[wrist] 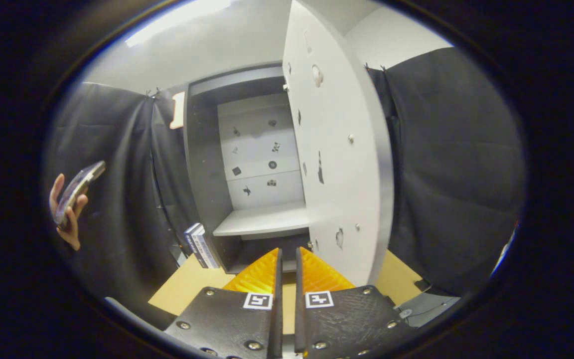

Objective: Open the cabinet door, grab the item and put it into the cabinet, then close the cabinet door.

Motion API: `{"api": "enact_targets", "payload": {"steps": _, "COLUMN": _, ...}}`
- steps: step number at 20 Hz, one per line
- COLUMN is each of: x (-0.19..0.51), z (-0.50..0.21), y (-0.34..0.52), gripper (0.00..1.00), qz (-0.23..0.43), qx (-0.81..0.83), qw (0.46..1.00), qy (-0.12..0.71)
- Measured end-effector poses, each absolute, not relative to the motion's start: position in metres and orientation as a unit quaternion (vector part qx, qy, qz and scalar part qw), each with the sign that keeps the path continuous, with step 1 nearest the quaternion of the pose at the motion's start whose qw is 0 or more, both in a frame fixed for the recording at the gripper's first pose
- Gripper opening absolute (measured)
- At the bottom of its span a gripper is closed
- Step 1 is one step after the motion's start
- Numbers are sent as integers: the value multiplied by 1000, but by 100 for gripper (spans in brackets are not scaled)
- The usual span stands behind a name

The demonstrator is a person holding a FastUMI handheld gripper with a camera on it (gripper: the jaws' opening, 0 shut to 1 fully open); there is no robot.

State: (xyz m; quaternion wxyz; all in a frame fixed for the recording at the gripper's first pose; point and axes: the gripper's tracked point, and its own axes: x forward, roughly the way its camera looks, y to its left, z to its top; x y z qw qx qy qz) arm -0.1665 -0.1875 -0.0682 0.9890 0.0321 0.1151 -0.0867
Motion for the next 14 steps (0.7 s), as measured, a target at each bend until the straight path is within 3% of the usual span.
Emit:
{"api": "enact_targets", "payload": {"steps": 6, "x": -128, "z": -150, "y": -153, "gripper": 10, "qz": -104, "qx": -9, "qw": 981, "qy": 164}}
{"api": "enact_targets", "payload": {"steps": 9, "x": -120, "z": -200, "y": -148, "gripper": 25, "qz": -95, "qx": -16, "qw": 972, "qy": 216}}
{"api": "enact_targets", "payload": {"steps": 12, "x": -108, "z": -254, "y": -155, "gripper": 54, "qz": -96, "qx": -3, "qw": 957, "qy": 275}}
{"api": "enact_targets", "payload": {"steps": 14, "x": -98, "z": -281, "y": -168, "gripper": 56, "qz": -110, "qx": 2, "qw": 948, "qy": 300}}
